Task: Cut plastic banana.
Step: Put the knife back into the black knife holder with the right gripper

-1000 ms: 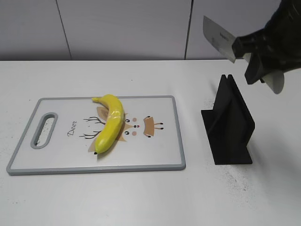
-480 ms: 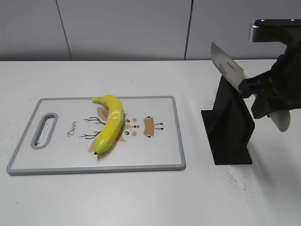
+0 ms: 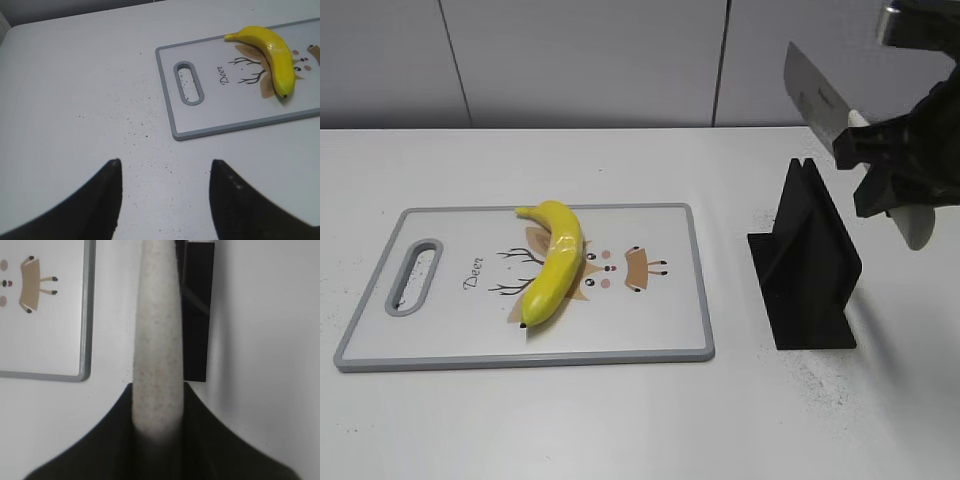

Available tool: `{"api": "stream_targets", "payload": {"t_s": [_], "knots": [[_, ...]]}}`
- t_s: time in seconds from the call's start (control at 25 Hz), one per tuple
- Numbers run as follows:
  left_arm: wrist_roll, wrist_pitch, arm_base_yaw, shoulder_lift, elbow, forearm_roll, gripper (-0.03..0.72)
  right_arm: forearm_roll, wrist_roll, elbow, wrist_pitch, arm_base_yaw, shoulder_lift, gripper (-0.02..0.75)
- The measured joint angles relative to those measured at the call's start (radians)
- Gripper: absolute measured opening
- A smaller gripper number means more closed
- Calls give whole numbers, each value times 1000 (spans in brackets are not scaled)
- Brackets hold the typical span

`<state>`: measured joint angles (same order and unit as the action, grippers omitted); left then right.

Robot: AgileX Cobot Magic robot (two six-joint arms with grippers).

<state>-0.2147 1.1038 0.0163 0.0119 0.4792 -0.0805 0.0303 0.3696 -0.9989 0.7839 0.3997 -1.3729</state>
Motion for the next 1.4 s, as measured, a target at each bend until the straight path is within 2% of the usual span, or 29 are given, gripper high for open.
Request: {"api": "stream_targets", "payload": {"t_s": [0.56, 1.04, 1.4], "knots": [[0, -1, 0, 0, 0, 0, 492, -10, 8, 6, -3, 0, 5, 162], [0, -1, 0, 0, 0, -1, 490, 3, 18, 135, -72, 0, -17, 162], [0, -1, 0, 0, 0, -1, 490, 3, 22, 136, -88, 0, -12, 162]]}}
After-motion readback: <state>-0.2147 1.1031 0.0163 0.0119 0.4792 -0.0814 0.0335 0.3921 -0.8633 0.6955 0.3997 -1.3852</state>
